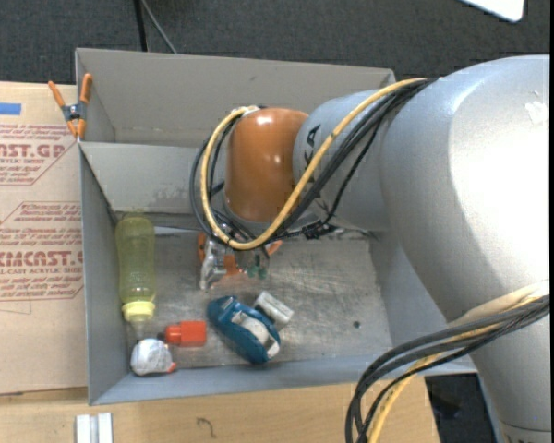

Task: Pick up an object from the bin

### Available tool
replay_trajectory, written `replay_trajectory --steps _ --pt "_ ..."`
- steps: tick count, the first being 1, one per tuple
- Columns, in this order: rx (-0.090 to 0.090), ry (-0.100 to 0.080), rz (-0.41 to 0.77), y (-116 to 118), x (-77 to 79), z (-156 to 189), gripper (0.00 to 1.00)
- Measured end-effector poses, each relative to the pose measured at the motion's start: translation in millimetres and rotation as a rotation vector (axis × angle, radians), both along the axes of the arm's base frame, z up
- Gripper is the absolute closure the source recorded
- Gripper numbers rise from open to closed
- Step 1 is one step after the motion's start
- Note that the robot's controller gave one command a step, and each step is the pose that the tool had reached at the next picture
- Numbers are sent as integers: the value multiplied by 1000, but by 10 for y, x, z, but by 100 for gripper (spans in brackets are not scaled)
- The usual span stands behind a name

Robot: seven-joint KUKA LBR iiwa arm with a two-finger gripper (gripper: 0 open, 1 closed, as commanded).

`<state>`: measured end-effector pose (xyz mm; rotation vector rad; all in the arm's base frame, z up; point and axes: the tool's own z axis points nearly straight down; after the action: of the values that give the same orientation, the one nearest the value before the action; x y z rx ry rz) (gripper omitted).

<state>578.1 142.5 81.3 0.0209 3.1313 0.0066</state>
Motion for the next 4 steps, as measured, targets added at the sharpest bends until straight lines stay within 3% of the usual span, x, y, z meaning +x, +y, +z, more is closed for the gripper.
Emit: replay_trajectory --steps 1,2,3,4 --pt "6 -16 154 -38 -26 2 100" --pt "-4 14 111 -109 -52 350 100" --pt "-3 5 79 -99 19 768 100" --pt "-3 7 38 -71 9 767 100"
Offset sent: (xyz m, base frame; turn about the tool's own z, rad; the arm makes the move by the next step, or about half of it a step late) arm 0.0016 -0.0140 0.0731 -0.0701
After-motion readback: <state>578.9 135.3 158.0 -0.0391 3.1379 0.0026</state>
